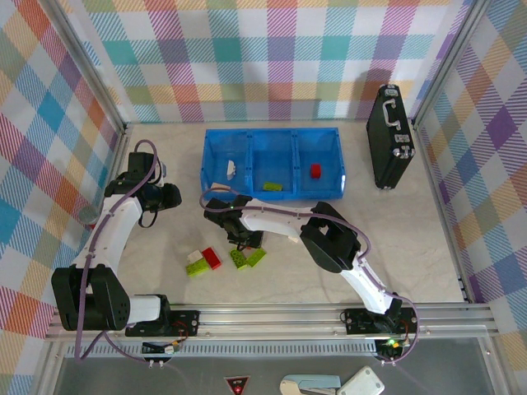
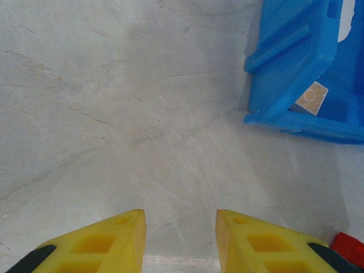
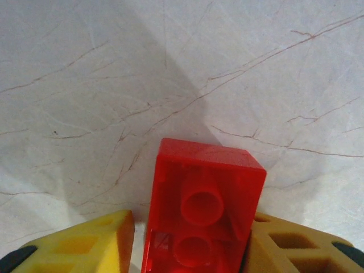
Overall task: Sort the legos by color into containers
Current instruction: Pick up the lego from the center of the table.
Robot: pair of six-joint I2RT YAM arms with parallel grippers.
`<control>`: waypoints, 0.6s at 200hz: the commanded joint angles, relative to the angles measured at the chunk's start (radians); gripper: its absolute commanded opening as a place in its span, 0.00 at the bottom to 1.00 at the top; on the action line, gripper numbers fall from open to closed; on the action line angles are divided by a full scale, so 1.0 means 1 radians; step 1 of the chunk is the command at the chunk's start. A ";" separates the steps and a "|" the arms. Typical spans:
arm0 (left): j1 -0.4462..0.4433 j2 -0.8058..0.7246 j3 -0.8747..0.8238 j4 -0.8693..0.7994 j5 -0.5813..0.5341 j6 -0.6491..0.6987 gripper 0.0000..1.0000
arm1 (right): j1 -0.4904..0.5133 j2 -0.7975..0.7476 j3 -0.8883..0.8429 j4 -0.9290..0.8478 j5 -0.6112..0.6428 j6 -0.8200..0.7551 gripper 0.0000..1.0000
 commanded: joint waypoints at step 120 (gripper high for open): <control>0.014 0.003 -0.008 -0.010 0.013 0.017 0.37 | 0.006 0.012 0.026 -0.029 0.018 -0.006 0.36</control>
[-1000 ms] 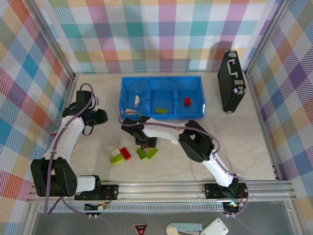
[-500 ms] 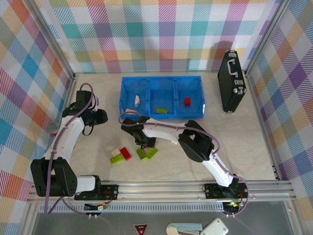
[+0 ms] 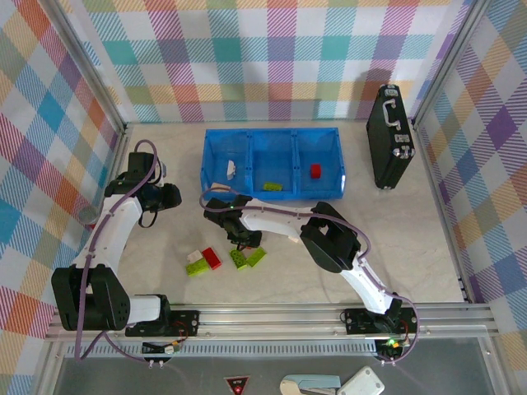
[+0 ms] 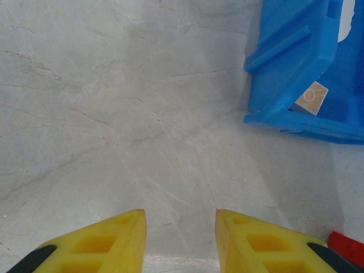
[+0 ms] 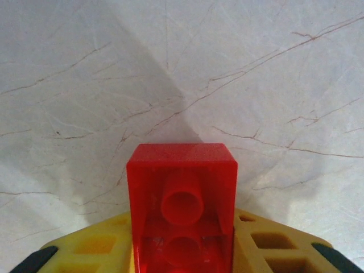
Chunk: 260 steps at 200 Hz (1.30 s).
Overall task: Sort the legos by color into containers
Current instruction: Pick up the lego from the center of the table, then place the lego in the container.
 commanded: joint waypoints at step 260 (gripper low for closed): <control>0.014 0.013 -0.007 -0.015 0.026 0.020 0.37 | -0.349 -0.560 -0.614 0.073 -0.030 -0.619 0.38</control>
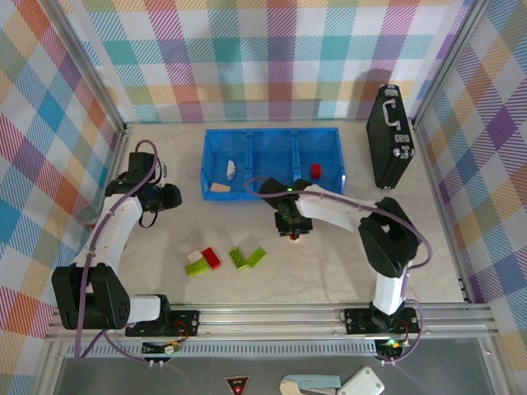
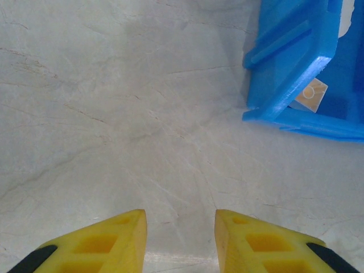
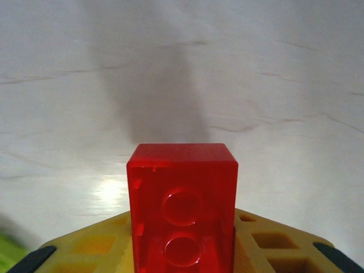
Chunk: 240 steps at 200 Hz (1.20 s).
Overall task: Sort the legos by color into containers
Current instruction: Place the lego in the container.
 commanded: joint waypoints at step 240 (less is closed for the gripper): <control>0.015 0.001 -0.004 -0.015 0.008 0.025 0.37 | -0.485 0.136 0.365 -0.010 -0.169 -0.393 0.38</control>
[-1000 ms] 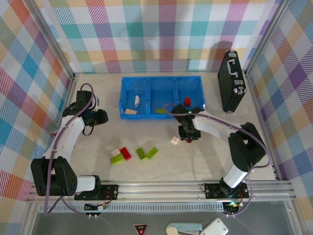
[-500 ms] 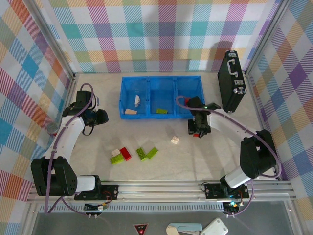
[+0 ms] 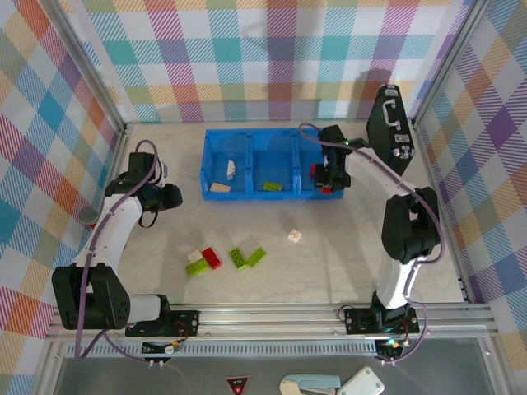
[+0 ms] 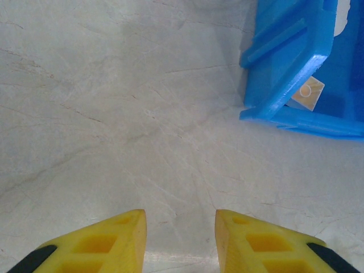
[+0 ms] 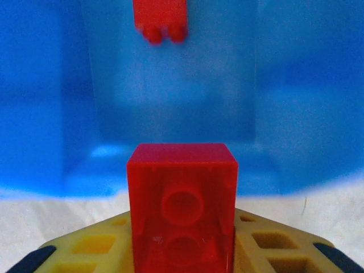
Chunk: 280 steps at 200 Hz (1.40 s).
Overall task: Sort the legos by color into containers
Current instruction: Place the lego in the container.
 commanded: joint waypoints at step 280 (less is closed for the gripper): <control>0.016 0.037 0.007 -0.018 0.013 0.024 0.36 | -0.072 0.507 0.625 -0.209 0.097 -0.102 0.48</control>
